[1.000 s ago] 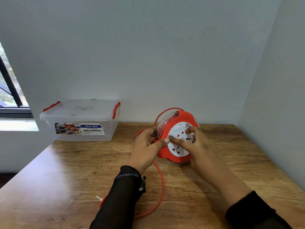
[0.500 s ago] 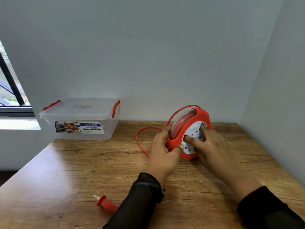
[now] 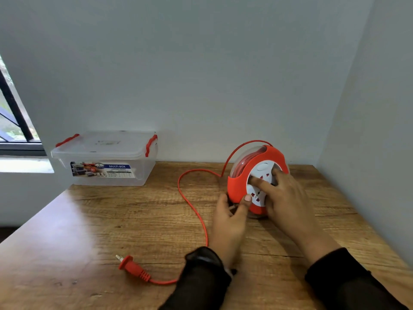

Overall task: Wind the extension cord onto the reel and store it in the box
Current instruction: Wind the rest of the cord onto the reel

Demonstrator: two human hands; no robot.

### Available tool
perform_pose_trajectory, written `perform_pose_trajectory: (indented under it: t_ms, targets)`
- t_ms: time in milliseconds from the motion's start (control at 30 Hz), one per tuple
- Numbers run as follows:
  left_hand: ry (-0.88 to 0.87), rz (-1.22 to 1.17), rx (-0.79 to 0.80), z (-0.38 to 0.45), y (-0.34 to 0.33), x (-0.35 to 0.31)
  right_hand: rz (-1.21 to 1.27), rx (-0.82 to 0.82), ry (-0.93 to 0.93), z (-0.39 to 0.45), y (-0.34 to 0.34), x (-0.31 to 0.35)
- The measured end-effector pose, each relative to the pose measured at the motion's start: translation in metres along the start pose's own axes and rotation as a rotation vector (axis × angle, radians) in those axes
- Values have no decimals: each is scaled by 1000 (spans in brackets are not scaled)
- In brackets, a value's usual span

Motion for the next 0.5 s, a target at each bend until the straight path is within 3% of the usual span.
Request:
perform_pose_trajectory:
  t_ms: [167, 300, 500]
  targets:
    - [25, 33, 212, 10, 16, -16, 19, -9, -5, -2, -2, -4]
    - [12, 37, 203, 13, 18, -20, 14, -18, 8, 0, -4, -6]
    - [-59, 11, 158, 14, 19, -25, -185, -71, -27, 1, 0, -2]
Point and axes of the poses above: each hand's wrist, its own z-axis towards the middle knuckle, its own y-axis out of the back of the hand, x = y × z, the point moved 4 cm from there along z, towards the middle knuckle, and after that the axes turned 13 degrees about x, right-handed, at the moved point
